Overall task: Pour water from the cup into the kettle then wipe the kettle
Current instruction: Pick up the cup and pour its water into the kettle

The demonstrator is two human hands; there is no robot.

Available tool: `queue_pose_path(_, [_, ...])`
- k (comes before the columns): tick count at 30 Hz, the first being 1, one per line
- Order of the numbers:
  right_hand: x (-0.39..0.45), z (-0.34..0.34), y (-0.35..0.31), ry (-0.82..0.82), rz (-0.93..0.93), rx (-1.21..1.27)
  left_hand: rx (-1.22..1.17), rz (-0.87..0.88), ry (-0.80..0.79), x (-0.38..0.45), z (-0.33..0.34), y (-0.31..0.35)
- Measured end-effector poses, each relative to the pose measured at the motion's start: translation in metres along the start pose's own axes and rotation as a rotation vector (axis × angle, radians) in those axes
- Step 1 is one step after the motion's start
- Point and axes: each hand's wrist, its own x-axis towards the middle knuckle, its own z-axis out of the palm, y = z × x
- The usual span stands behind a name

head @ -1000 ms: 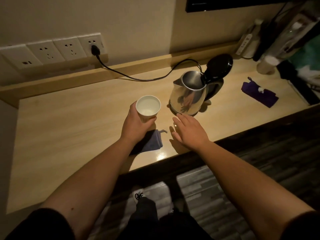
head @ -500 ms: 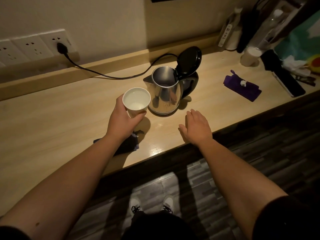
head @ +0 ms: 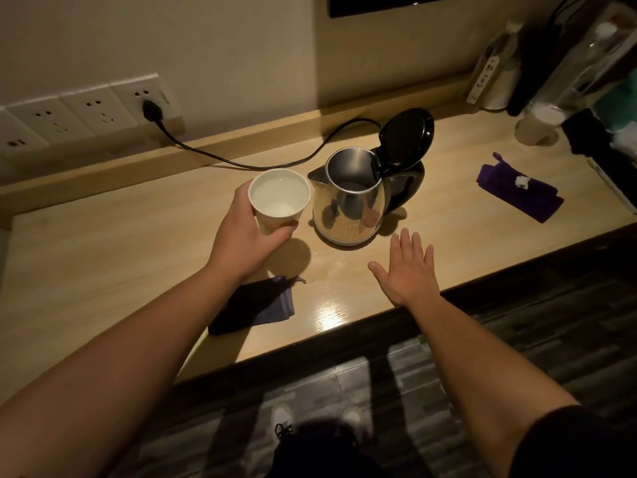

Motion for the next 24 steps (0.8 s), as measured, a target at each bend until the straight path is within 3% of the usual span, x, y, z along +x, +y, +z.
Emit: queue_pose_path(24, [0.003,0.002,0.001,-0.012,-0.003,-0.016,0.171,0.213,-0.100,0.072,0.002,0.044])
